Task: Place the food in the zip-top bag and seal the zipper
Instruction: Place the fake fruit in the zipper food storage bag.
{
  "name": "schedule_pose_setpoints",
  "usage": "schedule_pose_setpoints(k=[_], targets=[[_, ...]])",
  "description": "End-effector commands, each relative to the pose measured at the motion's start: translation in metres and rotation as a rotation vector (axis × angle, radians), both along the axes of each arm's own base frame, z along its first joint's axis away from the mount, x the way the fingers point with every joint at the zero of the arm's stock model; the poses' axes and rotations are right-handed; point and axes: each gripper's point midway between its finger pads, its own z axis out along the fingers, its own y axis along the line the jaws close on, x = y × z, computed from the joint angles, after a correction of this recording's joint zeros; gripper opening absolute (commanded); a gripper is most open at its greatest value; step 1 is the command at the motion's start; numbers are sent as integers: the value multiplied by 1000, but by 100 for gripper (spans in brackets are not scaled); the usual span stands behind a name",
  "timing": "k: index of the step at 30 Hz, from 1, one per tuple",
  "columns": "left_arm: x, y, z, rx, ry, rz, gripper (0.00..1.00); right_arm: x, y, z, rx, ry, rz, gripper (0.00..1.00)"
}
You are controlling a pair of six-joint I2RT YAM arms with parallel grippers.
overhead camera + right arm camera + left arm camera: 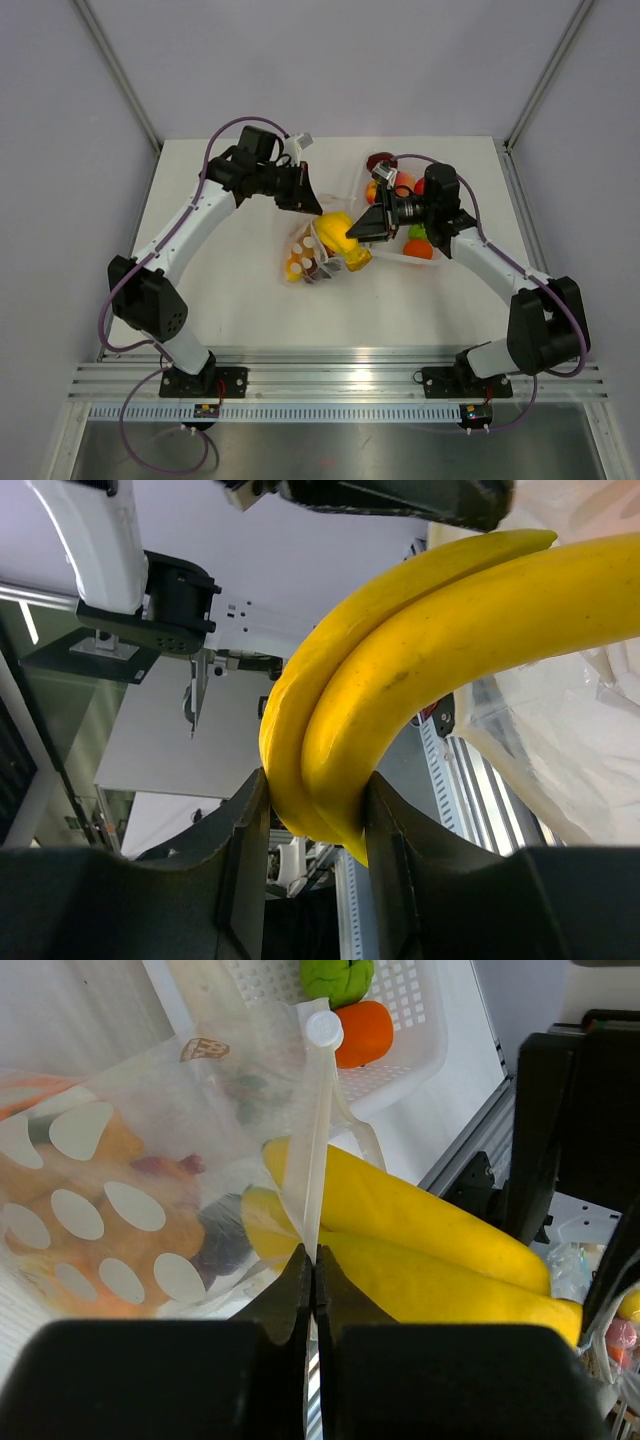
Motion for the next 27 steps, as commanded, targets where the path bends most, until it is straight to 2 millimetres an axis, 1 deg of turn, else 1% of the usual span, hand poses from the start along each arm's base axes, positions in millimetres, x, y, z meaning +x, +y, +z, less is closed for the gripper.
schedule_pose_setpoints(k=[1, 3, 4, 6, 7, 9, 10, 11, 15, 16, 18, 23, 25, 27], targets=[[-10, -2, 35, -74, -99, -46, 0, 13, 6, 11, 17, -24, -15, 0], [-12, -1, 37, -74, -106, -48, 0, 21, 8, 10, 8, -24, -33, 0], [-13, -1, 38, -77, -108, -49, 0, 25, 9, 4, -12, 10, -46, 0], [-15, 0, 41, -78, -114, -52, 0, 35, 12, 4, -25, 17, -76, 0], [-15, 0, 41, -80, -113, -53, 0, 39, 12, -2, -42, 38, -86, 0], [-17, 1, 40, -79, -110, -54, 0, 49, 15, 0, -61, 18, -118, 0], [-18, 1, 41, -81, -111, -57, 0, 52, 15, -5, -85, 50, -130, 0], [-19, 1, 40, -80, -110, -58, 0, 59, 16, -2, -90, 43, -150, 0], [-21, 2, 35, -77, -104, -64, 0, 70, 19, 0, -105, 99, -190, 0], [-22, 3, 32, -75, -95, -64, 0, 72, 19, -7, -130, 148, -200, 0], [-23, 2, 31, -80, -93, -66, 0, 80, 19, -11, -150, 188, -241, 0], [-26, 0, 31, -89, -88, -76, 0, 97, 20, -33, -191, 267, -326, 0], [-25, 0, 31, -90, -88, -76, 0, 103, 23, -30, -159, 279, -346, 0], [-26, -1, 31, -97, -82, -78, 0, 109, 23, -34, -167, 298, -385, 0]])
